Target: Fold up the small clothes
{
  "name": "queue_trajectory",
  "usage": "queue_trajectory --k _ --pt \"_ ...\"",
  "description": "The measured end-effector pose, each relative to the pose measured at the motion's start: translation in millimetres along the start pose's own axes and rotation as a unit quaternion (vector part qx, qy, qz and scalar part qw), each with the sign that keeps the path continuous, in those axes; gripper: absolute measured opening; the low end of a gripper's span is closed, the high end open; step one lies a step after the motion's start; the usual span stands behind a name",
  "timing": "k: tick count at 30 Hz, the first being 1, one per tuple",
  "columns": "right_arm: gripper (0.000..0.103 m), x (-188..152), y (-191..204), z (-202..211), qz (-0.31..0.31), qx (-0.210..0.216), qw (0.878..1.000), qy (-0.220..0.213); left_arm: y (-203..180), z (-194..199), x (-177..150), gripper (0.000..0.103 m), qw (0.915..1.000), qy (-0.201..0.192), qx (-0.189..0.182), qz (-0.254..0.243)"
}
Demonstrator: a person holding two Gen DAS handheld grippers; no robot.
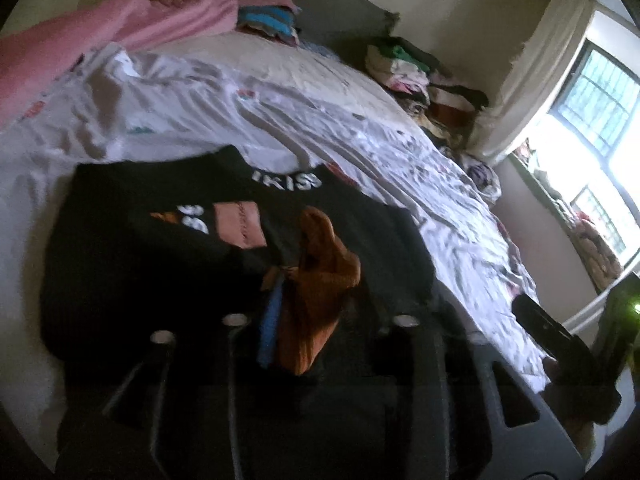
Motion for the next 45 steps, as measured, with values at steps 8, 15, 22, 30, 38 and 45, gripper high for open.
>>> queue_trajectory --k 8,15,22,30,38,45 --pt "0.098 -13 -1 -13 0.000 -0.008 1.000 0.028 1 16 0 0.068 0.9994 -0.008 -0.033 0.011" --pt "0.098 -47 48 -39 0.043 0.045 0.994 0.095 37 41 19 0.085 0.9971 -0.034 0.068 -0.003" --pt "0.071 -77 81 -78 0.056 0.049 0.986 0.148 72 68 34 0.092 0.9919 -0.063 0.109 0.014" --pt "0.016 -76 96 -74 0.075 0.067 0.989 0.112 98 88 39 0.092 0.9863 -0.086 0.137 0.032" --pt "0.014 3 154 -28 0.203 0.121 0.972 0.001 126 106 45 0.092 0.9797 -0.104 0.160 0.060" --pt "0.014 45 156 -25 0.266 0.112 0.956 -0.049 130 107 46 0.091 0.9791 -0.102 0.166 0.057"
Point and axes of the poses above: each gripper's, at about its wrist camera, not at the fingertips, and z roughly against the way its jaws point, y to its left, x to its top, the point moved 7 cm from there along -z, roughly the way its jaws point, and after that the axes turned 5 degrees about -y, right-handed, at the moved point
